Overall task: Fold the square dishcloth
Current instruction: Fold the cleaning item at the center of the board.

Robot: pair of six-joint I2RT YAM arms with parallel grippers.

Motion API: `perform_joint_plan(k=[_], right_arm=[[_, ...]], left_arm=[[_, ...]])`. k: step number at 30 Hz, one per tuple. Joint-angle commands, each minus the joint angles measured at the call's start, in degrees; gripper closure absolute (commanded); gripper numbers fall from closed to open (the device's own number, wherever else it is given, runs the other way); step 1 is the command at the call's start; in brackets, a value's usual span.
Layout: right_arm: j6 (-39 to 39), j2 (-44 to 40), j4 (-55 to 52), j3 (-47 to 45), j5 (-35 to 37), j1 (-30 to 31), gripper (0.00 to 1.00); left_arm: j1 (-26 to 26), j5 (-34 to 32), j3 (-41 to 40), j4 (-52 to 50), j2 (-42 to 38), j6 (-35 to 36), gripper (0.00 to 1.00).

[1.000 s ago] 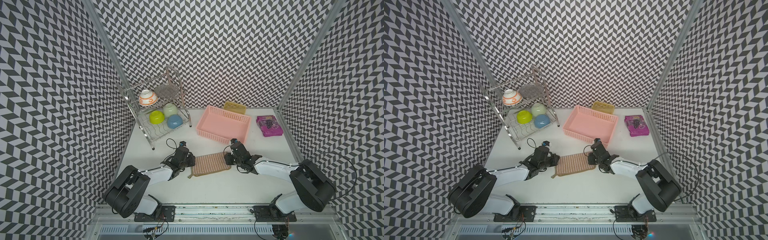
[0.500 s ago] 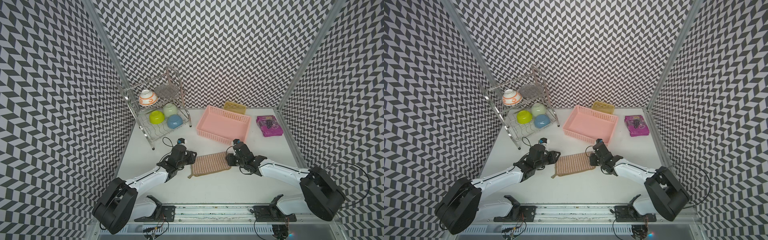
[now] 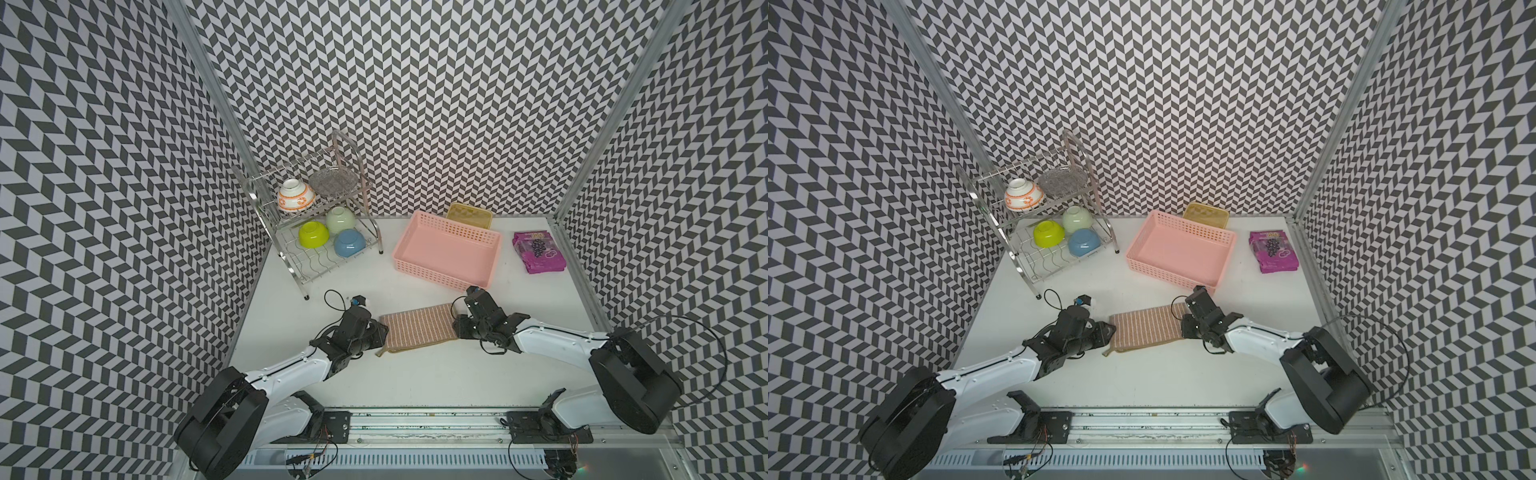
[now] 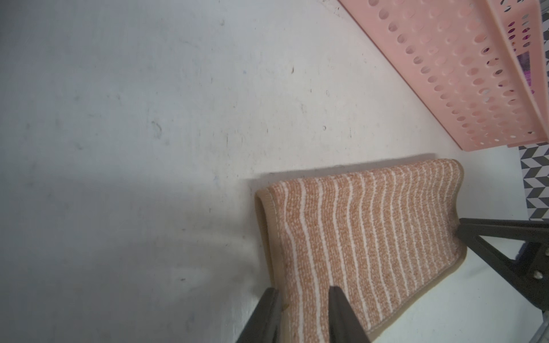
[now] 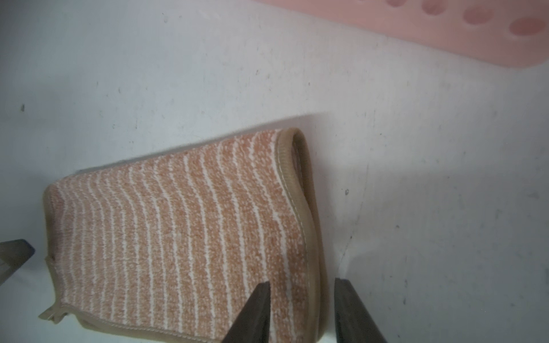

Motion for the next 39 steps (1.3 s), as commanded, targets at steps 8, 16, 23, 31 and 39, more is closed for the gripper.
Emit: perform_joint_plan(k=[8,16,23,31,39], right_arm=[[0.7,0.5,0.5,-1.7,-0.1,-0.1,0.67],[0.6,0.9,1.1,-2.8,-1.3,0.0,0.73],[1.1,0.7,2.0,-3.9,-2.5,0.3,0.79],[0.7,0.7,2.6,-3.8,-3.2,0.5,1.0],[-1.3,-3.9,-1.6,-0.9,2.9,0.5,1.0]], left_arm=[[-1.5,-2.4,-1.2,-3.1,0.7,-1.7,0.69],[-2.1,-3.9,-1.7,-4.6,0.0,-2.7,0.69],[-2.1,-4.3,-1.5,-4.3,1.0,-2.8,0.69],[-2.1,-4.0,-2.0,-3.3,1.9,-3.4,0.68],[-2.2,-0.1,-2.0,1.4,3.0,-4.1,0.69]])
